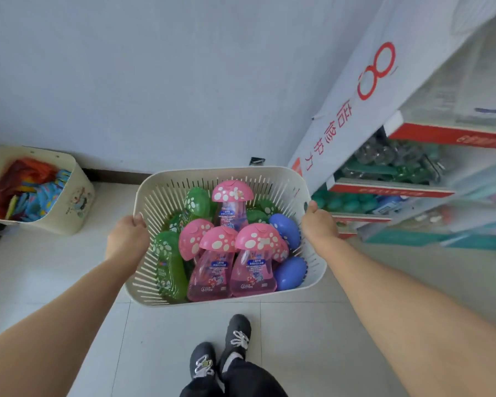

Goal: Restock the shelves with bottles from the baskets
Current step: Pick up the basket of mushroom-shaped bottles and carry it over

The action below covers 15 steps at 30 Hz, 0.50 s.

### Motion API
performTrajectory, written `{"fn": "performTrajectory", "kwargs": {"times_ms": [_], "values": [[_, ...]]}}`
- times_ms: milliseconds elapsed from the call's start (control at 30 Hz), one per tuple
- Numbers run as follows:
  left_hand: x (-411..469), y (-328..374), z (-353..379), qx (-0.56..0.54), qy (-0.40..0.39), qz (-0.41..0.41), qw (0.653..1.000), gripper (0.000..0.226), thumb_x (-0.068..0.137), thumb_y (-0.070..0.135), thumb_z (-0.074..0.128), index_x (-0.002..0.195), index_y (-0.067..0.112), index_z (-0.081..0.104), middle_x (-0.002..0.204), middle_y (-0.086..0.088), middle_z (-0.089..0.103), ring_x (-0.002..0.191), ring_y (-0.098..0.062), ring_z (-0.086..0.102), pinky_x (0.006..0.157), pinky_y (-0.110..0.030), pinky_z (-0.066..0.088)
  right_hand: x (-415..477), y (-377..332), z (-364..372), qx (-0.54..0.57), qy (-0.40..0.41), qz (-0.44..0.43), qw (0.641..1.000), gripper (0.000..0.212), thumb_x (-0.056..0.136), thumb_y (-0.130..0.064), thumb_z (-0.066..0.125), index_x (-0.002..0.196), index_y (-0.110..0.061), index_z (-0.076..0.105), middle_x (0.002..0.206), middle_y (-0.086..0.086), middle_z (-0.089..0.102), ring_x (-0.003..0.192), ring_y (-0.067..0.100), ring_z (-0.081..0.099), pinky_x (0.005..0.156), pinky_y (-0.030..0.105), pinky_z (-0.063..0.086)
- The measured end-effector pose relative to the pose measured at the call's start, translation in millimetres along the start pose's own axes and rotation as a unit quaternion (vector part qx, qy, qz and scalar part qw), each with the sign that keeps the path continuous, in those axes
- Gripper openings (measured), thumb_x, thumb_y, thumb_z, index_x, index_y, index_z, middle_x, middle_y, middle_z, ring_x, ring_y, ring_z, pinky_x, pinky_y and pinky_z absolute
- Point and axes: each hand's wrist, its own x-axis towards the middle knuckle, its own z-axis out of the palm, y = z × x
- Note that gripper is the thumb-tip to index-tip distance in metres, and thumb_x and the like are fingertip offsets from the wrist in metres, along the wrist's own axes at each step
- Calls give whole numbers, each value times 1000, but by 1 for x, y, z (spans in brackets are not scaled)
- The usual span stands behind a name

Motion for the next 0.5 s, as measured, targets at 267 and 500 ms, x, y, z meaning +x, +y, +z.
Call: {"fn": "performTrajectory", "kwargs": {"times_ms": [267, 500], "values": [[-58, 51, 67, 78, -59, 112, 989, 35, 101, 31, 32, 96, 9, 58, 87, -15, 58, 79, -32, 53, 69, -36, 42, -23, 128, -42, 61, 44, 100, 992, 52, 103, -32, 19, 123, 3, 52, 127, 28, 54, 117, 40, 51, 97, 40, 40], [-123, 98, 154, 122, -114, 167, 972, 43, 99, 40, 28, 90, 10, 57, 84, -17, 62, 77, -38, 61, 73, -46, 53, -23, 244, -95, 95, 63, 174, 978, 64, 104, -36, 14, 121, 10, 55, 128, 30, 53, 122, 39, 49, 101, 38, 37]]}}
